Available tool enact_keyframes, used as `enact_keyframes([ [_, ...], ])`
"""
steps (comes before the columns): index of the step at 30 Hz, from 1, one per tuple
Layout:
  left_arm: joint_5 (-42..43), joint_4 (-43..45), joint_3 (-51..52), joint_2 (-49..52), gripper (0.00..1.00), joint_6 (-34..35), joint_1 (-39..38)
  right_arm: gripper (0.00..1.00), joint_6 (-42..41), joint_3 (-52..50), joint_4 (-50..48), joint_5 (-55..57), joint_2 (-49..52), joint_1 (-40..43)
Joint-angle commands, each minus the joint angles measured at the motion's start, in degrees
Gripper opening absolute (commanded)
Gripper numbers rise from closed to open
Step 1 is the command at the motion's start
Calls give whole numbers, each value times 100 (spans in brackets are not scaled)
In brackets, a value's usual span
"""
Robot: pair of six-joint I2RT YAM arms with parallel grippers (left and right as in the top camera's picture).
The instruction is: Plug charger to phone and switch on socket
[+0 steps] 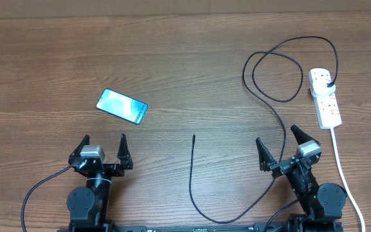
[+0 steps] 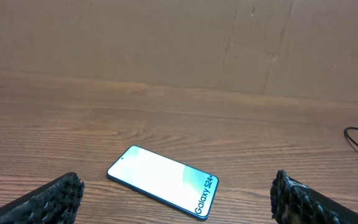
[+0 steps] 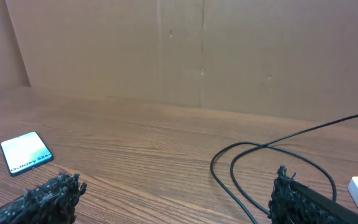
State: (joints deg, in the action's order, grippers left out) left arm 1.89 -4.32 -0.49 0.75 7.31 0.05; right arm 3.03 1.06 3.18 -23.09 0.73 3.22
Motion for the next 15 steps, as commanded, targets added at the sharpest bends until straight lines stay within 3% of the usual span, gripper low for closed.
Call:
enact_keyframes([
  [1,-35,-9,22,-50,100,44,35,100,0,-61,-4,57,-57,-48],
  [15,-42,50,22,-50,100,44,35,100,-2,-61,-4,57,-57,-48],
])
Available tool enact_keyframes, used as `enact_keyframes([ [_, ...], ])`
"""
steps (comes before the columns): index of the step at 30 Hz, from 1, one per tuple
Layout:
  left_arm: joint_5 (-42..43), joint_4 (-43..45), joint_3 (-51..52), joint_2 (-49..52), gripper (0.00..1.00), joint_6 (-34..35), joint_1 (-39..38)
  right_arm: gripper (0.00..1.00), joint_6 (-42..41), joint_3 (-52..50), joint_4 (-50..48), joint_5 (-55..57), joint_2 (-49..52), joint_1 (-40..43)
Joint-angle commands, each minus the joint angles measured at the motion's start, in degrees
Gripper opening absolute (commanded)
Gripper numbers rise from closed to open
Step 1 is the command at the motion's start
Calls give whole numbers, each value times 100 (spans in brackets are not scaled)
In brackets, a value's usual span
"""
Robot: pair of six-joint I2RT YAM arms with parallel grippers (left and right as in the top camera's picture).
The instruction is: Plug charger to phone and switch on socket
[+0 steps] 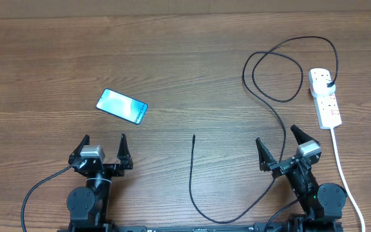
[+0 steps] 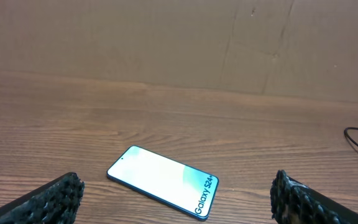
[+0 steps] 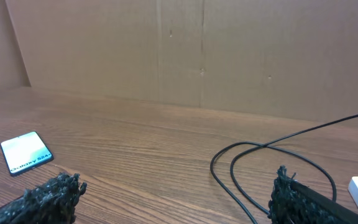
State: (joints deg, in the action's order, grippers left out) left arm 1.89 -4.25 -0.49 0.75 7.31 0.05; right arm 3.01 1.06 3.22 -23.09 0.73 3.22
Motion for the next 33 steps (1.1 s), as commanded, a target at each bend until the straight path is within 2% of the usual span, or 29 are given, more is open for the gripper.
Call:
enact_keyframes([
  [1,-39,46,22,-50,100,48,35,100,0,-61,-9,57,-57,-48],
  [15,-37,175,-15,-50,99,422,35,100,0,-61,-9,57,-57,-48],
  [33,-39,129,-210,-50,100,428,35,100,0,-61,-9,57,-57,-48],
])
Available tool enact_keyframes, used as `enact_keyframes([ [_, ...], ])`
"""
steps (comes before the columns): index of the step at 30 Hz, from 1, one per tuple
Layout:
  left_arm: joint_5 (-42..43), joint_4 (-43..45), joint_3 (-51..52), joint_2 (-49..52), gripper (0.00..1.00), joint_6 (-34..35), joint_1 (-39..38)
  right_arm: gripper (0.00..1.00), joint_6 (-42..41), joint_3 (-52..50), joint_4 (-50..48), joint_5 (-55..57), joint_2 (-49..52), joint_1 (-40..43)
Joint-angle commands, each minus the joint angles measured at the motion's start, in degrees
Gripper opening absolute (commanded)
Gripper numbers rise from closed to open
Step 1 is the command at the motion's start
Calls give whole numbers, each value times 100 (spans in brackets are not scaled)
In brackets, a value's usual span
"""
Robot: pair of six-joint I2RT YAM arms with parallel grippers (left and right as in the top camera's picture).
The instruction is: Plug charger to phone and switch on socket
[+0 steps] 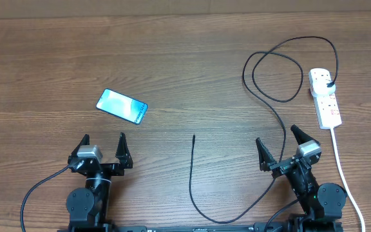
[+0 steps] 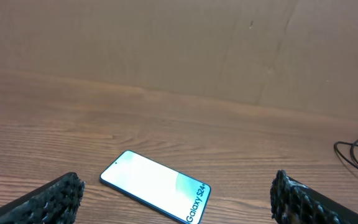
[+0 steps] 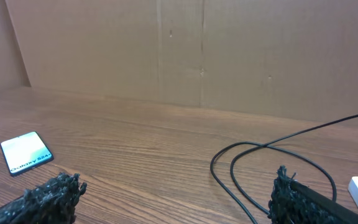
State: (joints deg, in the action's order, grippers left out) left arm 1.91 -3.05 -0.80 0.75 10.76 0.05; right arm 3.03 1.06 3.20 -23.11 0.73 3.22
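Observation:
A blue-edged phone (image 1: 122, 106) lies screen up on the wooden table, left of centre; it also shows as the phone (image 2: 155, 187) and the phone (image 3: 26, 153). A black charger cable (image 1: 272, 103) loops from the white socket strip (image 1: 324, 97) at the right, and its free plug end (image 1: 193, 137) lies mid-table. My left gripper (image 1: 104, 143) stands open just below the phone. My right gripper (image 1: 279, 140) stands open beside the cable. Nothing is between either pair of fingers.
A white lead (image 1: 345, 174) runs from the socket strip down past my right arm to the table's front edge. A brown cardboard wall (image 3: 197, 50) closes off the far side of the table.
In the left wrist view the phone sits slightly further left and the wall line has tilted, so my left gripper has turned a little. The right arm has not moved.
At both earlier moments both grippers stood open at the front of the table, the phone and cable lying untouched. Only a small turn of the left wrist has come by now.

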Motion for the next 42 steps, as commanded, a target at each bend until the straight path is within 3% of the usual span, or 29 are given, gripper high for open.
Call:
enact_keyframes([
  [1,-42,4,-192,-50,100,81,35,100,0,-61,-7,59,-57,-48],
  [22,-39,-175,-254,-50,100,83,35,100,-2,-61,-7,59,-57,-48],
  [33,-153,-920,-710,-37,100,-7,35,100,-2,-61,-7,59,-57,-48],
  [42,-254,-986,-927,33,100,85,35,100,-2,-61,-4,59,-57,-48],
])
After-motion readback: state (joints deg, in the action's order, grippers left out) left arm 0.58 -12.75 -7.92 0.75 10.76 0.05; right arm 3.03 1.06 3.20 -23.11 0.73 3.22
